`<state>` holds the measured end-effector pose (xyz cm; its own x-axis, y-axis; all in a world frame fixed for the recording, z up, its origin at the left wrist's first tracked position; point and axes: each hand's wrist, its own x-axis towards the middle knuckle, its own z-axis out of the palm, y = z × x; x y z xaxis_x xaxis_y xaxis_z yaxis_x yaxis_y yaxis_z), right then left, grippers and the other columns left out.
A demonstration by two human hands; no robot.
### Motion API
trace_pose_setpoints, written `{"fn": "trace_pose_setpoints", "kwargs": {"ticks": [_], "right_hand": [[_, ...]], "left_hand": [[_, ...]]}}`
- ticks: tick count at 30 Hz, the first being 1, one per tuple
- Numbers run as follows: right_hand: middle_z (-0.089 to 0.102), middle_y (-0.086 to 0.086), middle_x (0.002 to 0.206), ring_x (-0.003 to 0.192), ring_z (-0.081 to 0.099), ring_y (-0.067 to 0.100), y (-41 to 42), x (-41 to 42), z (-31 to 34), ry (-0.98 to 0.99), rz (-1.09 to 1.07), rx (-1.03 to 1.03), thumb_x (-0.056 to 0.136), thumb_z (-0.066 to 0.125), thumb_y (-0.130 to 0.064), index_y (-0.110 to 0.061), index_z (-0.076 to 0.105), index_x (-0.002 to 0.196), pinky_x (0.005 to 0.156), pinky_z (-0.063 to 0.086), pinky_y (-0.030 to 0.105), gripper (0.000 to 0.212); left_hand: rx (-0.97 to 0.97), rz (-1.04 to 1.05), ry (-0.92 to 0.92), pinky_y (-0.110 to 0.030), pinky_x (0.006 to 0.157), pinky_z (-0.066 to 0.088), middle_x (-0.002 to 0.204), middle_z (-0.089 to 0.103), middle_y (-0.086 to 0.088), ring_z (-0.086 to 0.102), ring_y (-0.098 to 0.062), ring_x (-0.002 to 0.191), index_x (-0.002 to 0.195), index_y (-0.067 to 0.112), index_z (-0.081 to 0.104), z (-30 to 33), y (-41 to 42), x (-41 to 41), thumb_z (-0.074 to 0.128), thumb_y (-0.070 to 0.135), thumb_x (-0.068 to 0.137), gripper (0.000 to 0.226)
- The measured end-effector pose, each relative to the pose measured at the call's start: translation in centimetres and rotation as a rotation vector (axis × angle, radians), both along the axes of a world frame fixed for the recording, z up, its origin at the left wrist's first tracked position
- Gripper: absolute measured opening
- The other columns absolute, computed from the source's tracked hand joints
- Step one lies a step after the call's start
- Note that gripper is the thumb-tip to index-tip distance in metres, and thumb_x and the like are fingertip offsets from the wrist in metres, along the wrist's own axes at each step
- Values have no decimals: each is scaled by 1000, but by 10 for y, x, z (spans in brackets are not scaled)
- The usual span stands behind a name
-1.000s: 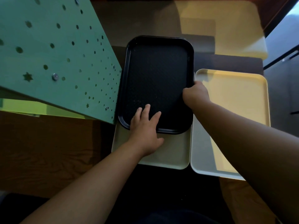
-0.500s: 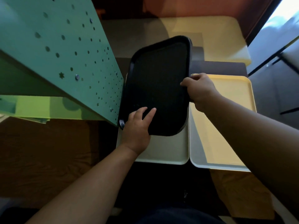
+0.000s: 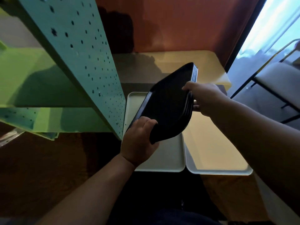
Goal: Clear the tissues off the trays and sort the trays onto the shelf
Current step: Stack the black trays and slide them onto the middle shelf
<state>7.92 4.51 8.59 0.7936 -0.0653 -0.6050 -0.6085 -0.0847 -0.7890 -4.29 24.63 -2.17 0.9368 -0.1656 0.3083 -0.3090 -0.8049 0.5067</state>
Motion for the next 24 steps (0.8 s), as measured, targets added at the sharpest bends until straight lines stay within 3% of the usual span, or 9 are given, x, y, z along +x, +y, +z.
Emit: {"fn": "trace_pose_setpoints", "kwargs": {"ticks": [3,6,10,12,14,17,19,21,24], "right_hand": [[71,16,101,72,78,26,-10,-4,2,0,-21,10,87,74,-14,-3,58,110,61,62,30,30],[68,11,83,57,73,20,-26,-5,12,17,-23,52,89,68,-13,-2,58,104,55,60,27,21],[64,10,70,56,69,21,-49,-11,30,47,63,45,90,64,-25,-7,61,101,58,59,29,22],[67,15,80,64,69,25,-62,-18,42,76,177,-99,94,61,-41,-10,60,98,63,56,31,32],[67,18,88,74,69,29,-71,-23,53,48,348,-355,99,52,-46,-9,61,99,70,54,35,39],[71,16,107,98,68,33,-73,-30,76,-285,538,-689,101,52,-39,-8,68,110,82,50,37,36],[73,9,109,100,68,29,-74,-37,98,-533,586,-503,97,61,-46,-20,70,112,85,53,38,31],[73,-5,112,101,70,15,-73,-57,123,-657,805,-269,85,68,-58,-31,65,121,87,58,34,44],[64,-21,108,96,66,2,-58,-88,134,-812,1199,-538,71,82,-59,-39,54,127,77,57,22,65]], "left_hand": [[-3,-5,-52,-39,59,56,104,62,-1,63,-24,88,109,23,57,20,-2,0,71,18,70,42],[-40,8,-94,-36,68,58,103,70,2,68,-21,87,110,23,67,55,-10,2,72,14,73,39],[-13,24,-81,-24,57,53,87,71,0,66,-18,70,108,17,67,120,-25,2,78,14,73,37],[0,-17,-13,-15,59,47,88,71,0,65,-13,73,110,14,66,153,-30,3,81,15,72,41],[15,-44,77,-16,62,47,88,69,4,65,-10,76,111,16,65,180,-35,3,82,15,69,45],[77,-65,165,-18,64,47,87,67,12,64,-4,78,106,23,65,206,-43,-6,83,14,63,47],[163,-75,173,-12,62,43,86,65,15,61,1,74,108,24,66,217,-48,-16,83,15,63,48],[233,-69,186,-9,62,42,88,64,16,60,0,74,112,26,65,226,-50,-27,83,17,65,52],[262,-38,220,-21,70,52,93,69,10,67,-11,83,113,25,65,242,-45,-39,85,16,64,53]]}}
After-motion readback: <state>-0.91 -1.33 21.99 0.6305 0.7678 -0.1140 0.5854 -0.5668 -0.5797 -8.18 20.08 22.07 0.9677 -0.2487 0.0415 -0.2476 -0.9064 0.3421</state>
